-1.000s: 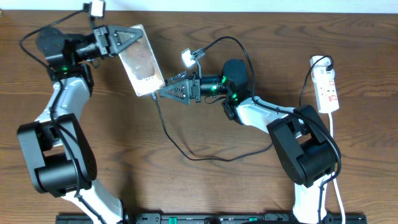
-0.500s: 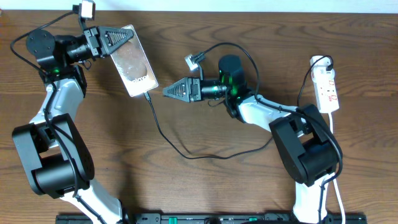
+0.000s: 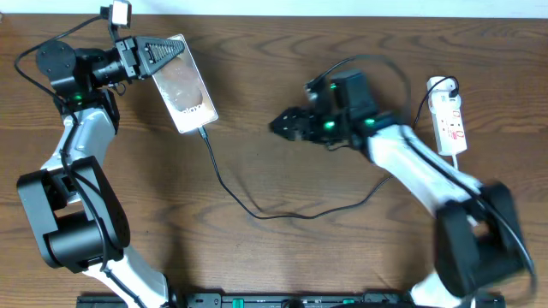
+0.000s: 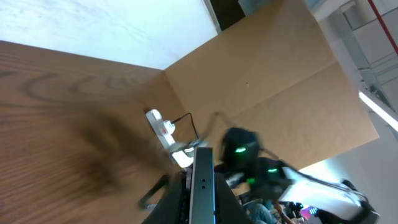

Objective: Plug charger to phone and switch on socket
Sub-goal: 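Open the right gripper and move it toward the power strip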

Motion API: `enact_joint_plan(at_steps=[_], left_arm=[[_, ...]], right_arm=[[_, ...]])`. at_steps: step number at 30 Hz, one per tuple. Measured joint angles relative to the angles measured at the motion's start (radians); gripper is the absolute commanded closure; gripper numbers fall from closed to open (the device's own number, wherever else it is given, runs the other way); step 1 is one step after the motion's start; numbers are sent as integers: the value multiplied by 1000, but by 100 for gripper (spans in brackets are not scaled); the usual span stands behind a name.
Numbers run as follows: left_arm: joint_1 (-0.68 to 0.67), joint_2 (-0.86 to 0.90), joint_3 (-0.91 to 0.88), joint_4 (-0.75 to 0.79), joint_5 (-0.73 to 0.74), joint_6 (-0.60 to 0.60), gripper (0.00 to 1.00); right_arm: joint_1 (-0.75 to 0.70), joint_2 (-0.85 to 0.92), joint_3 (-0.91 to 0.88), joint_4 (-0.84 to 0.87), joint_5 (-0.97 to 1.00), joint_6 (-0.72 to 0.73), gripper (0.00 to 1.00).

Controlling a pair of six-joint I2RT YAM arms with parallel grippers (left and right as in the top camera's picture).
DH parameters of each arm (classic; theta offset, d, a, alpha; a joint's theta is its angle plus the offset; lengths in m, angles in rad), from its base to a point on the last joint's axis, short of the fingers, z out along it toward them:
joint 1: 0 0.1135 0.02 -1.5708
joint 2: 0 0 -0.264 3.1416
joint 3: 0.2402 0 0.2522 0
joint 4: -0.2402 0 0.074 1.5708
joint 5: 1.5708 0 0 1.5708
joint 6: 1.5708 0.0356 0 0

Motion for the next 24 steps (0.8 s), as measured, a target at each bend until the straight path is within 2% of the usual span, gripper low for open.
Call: enact_joint_plan(at_steps=[3,7,14,24], left_arm=[[-8,0,-18,2,-2,7,92],[-26,1,-79,0,-1,35,93],[-41,32,-192,-9,-36,74,92],[-41,155,-241,-171,-156,132,93]], right_arm=[[-9,-126,6,-137,134,-62,1],[-9,-210,6,-210,253,-97,1],[-9,-234,6,-226,336,-119,1],[-9,-234,6,-239,355,-122,1]])
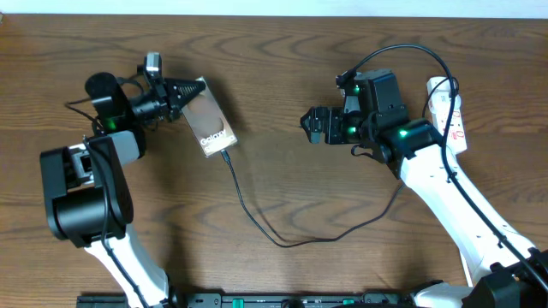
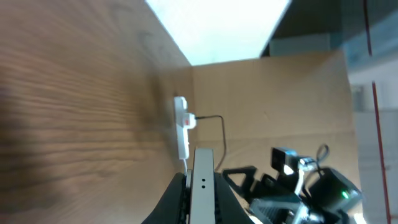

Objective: Plug charger to phone and switch on socket
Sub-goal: 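Open the right gripper and move it toward the power strip, then lower the plugged phone flat onto the table with the left gripper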

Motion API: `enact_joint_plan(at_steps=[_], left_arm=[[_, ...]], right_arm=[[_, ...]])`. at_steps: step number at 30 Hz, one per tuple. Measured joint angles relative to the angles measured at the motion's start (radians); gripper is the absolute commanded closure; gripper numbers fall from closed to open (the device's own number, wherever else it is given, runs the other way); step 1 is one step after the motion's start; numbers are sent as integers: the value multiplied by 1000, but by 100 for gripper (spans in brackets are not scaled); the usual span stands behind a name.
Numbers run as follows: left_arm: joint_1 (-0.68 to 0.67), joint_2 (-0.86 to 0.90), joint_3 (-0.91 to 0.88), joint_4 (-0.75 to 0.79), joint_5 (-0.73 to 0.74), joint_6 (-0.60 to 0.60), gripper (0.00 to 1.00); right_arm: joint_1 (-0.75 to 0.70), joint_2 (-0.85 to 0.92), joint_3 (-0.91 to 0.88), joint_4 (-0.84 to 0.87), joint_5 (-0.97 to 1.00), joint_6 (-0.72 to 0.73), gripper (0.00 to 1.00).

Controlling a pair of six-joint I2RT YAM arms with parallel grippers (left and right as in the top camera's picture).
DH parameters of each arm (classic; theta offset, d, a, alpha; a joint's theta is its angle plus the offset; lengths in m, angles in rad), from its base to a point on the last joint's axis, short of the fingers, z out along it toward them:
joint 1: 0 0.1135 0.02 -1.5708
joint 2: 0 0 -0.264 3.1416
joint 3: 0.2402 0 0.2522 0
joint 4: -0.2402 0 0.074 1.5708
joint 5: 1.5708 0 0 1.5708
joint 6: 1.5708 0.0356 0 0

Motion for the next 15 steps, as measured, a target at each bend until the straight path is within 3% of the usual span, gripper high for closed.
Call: enact_joint_plan(at_steps=[15], left_arm=[[0,45,-2,-368,-187,241,93]], right_arm=[[0,0,0,-8,3,0,1]])
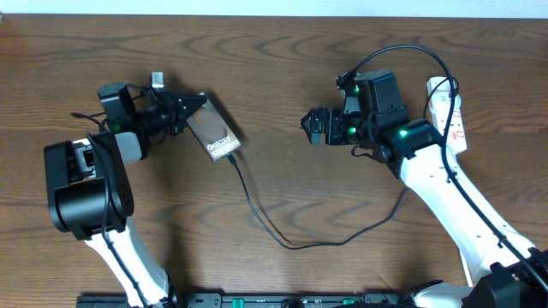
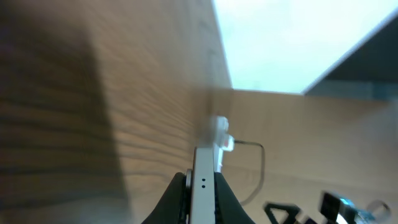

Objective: Plug charger to phone and switch on socket
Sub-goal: 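Lower the plugged phone flat onto the table with the left gripper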

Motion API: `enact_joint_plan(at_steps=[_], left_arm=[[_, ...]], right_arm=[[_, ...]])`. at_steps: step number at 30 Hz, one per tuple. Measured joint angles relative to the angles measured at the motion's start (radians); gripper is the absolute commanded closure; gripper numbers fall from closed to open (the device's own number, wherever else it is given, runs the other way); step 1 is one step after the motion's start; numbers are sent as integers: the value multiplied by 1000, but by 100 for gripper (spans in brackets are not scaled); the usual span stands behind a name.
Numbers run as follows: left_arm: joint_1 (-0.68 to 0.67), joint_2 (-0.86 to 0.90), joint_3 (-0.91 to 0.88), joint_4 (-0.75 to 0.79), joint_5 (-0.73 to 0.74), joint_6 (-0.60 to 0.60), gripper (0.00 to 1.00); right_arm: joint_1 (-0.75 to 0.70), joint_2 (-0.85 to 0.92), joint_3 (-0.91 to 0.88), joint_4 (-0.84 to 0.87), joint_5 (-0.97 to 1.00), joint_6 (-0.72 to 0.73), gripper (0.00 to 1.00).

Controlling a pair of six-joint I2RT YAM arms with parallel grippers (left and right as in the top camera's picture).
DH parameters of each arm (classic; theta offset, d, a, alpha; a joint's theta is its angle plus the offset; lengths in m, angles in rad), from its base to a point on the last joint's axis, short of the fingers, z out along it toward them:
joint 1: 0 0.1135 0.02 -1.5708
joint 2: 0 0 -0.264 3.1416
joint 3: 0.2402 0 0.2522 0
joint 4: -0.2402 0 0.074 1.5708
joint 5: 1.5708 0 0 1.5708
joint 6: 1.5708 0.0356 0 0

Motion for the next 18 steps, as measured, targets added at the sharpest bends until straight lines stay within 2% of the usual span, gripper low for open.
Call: enact_joint_plan(at_steps=[4,11,18], left_arm=[[0,0,0,-99,-79,35,93],[0,0,0,-158,-158,69,93],[0,0,0,-290,-258,84,93]], right_arm=[[0,0,0,0,0,0,1],[0,0,0,0,0,0,1],[0,0,0,0,0,0,1]])
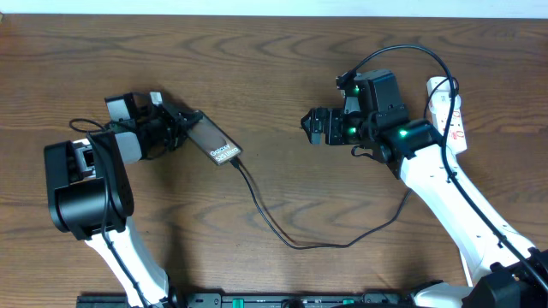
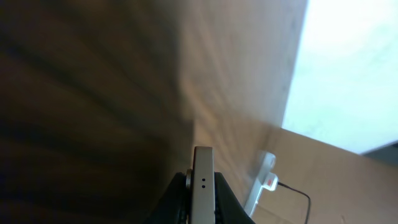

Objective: Plug charger to phone and switch on socket
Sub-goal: 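Lower the plugged phone flat onto the table with the left gripper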

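Observation:
The phone, dark-faced with white lettering, is held edge-on by my left gripper, which is shut on it low over the left of the table. In the left wrist view its silver top edge stands between the black fingers. The black charger cable is plugged into the phone's lower end and loops across the table to the white socket strip at the far right, also seen as the strip. My right gripper hovers mid-table, left of the strip, fingers slightly apart and empty.
Brown wooden table. A cardboard wall stands behind the far side. The cable's slack lies in a loop in front of the right arm.
The left gripper has lowered and tilted the phone further toward the table, and the phone has shifted slightly down and left. The cable end followed. The right arm has not moved.
The left gripper first held the phone high at the back left, screen up, cable plugged in, while the right gripper was mid-table. Then the phone was lower and the right gripper nearer the strip. The phone has since come down close to the table, tilting edge-on.

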Motion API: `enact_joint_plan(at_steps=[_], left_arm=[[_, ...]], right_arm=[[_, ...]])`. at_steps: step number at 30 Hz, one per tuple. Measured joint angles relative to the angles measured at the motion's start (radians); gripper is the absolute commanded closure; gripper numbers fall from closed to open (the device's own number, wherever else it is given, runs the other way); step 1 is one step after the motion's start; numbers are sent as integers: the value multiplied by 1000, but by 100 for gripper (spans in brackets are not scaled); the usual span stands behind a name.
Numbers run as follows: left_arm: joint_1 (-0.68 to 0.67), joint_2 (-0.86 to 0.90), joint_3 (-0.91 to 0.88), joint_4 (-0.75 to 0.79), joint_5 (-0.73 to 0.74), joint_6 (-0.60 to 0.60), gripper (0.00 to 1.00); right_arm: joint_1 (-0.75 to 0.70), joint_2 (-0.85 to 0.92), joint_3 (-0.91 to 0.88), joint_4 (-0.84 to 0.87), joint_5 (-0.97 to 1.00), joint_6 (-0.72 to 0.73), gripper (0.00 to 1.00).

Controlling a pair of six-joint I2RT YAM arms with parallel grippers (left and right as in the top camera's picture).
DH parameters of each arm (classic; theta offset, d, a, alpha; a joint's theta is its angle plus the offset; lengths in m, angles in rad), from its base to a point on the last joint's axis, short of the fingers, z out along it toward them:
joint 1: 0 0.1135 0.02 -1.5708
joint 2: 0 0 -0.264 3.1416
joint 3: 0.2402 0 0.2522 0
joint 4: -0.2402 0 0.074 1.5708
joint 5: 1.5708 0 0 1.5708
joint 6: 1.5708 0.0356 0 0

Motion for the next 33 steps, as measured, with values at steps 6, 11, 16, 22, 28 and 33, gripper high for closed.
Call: enact_joint_plan(at_steps=[6,11,16,22,28,33], left_arm=[[0,0,4,-31,-14,16,93],[0,-5,16,-86,-28,19,93],[0,-16,25,-132,-44,19,92],[0,-16,25,-136,-48,18,68],[-1,-30,34,-147,-36,15,62],[-1,-30,35,-153,-35,16,58]], right_arm=[[0,0,0,0,0,0,1],[0,0,0,0,0,0,1],[0,0,0,1,0,0,1],[0,0,0,1,0,0,1],[0,0,0,2,0,0,1],[0,0,0,2,0,0,1]])
